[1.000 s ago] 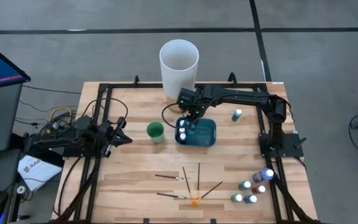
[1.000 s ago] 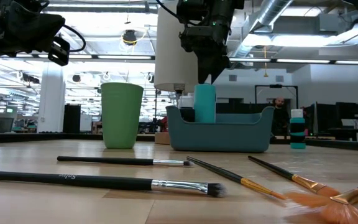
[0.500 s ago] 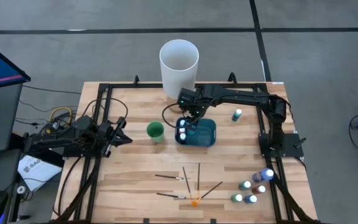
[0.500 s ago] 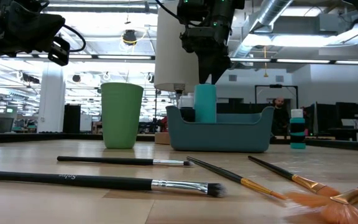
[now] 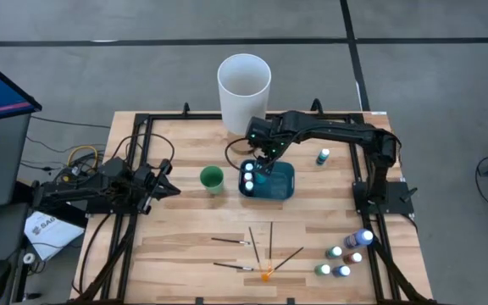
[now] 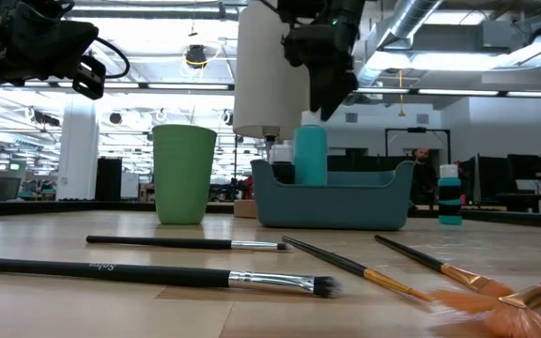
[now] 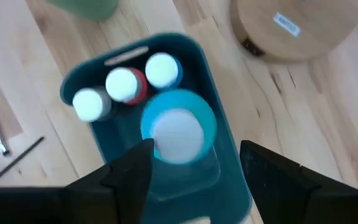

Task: Pick & Place Paint Supplies
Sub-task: Put the large blue paint bottle into the green bin, then put the top small light green paint bottle into the green bin

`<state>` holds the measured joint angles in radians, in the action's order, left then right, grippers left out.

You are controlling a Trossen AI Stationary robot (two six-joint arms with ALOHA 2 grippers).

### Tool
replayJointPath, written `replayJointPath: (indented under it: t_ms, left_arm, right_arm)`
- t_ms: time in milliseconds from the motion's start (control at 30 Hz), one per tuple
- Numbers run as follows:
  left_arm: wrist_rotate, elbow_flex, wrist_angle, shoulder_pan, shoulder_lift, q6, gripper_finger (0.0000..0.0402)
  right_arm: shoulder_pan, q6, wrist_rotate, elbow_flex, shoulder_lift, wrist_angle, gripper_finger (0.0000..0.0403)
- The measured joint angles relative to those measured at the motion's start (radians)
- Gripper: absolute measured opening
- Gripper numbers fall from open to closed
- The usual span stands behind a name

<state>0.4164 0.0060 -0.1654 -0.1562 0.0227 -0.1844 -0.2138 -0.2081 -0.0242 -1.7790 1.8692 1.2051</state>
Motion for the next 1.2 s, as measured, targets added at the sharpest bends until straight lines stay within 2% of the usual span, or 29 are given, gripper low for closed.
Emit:
replayJointPath:
  t_ms: [200,400,633,900,1067,1200]
  left_arm:
    - [0.0,0.0,0.0,0.0,0.005,0.0,0.0008]
    - [0.0,0.0,-0.002,0.0,0.014,0.0,0.0008]
    - [0.0,0.0,-0.002,0.0,0.026,0.0,0.0008]
    - [0.0,0.0,-0.008,0.0,0.027,0.0,0.0008]
    - [0.0,0.0,-0.017,0.0,0.027,0.0,0.0008]
    - [0.0,0.0,-0.018,0.0,0.027,0.0,0.0008]
  right_arm:
    - [-0.005,-0.062,-0.011,-0.001,-0.085,0.082,0.0235]
    - [0.034,-0.231,-0.165,0.021,-0.182,0.28,0.0235]
    - [0.144,-0.486,-0.19,0.219,-0.37,0.367,0.0235]
    - [0.234,-0.805,-0.212,0.489,-0.619,0.365,0.0235]
    - [0.132,-0.825,-0.29,0.572,-0.694,0.343,0.0235]
    - [-0.029,-0.677,-0.291,0.587,-0.698,0.251,0.0235]
